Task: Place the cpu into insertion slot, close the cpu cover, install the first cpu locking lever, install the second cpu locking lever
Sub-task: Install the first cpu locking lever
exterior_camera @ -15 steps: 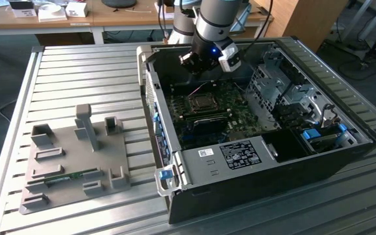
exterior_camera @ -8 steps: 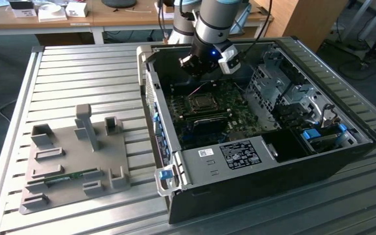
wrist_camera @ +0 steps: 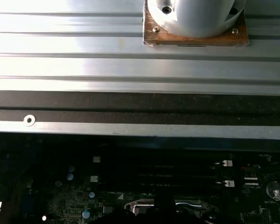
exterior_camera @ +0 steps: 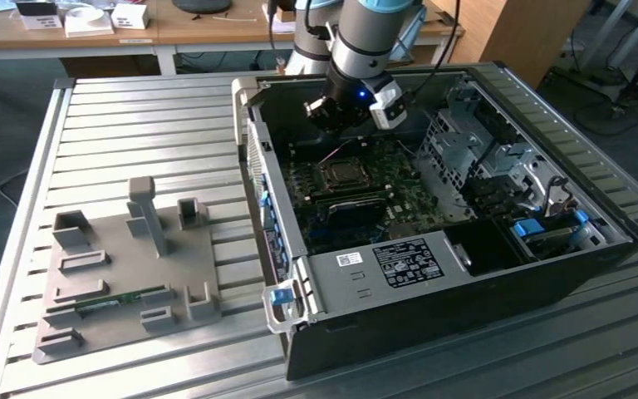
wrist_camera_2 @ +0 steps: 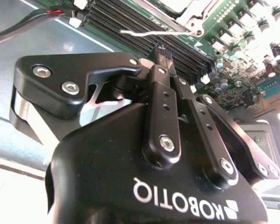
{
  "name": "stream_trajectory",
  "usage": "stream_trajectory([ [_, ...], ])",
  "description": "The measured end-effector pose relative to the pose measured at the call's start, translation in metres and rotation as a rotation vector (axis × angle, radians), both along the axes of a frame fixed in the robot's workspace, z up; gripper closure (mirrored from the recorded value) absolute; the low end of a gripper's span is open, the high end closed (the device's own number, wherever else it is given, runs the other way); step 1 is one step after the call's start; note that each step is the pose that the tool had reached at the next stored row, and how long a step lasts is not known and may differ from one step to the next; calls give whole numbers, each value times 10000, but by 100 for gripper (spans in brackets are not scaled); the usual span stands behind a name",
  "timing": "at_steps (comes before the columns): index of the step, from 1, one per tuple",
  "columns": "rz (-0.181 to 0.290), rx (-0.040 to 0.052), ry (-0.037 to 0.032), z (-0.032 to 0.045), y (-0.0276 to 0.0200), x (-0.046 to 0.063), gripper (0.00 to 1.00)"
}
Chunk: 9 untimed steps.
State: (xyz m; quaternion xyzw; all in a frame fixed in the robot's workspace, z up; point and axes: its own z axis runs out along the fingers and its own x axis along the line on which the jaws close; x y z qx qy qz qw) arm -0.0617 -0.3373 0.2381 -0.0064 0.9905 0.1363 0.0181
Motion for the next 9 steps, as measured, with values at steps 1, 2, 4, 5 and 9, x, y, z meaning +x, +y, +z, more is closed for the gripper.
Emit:
stream_trajectory([
  [1,0,0,0,0,0,0,89],
  [2,-2,0,0,0,0,0,89],
  [4,0,2,-1,-2,0,5,89],
  [5,1,4,-2,-4,1,11,89],
  [9,0,1,0,-4,0,14,89],
])
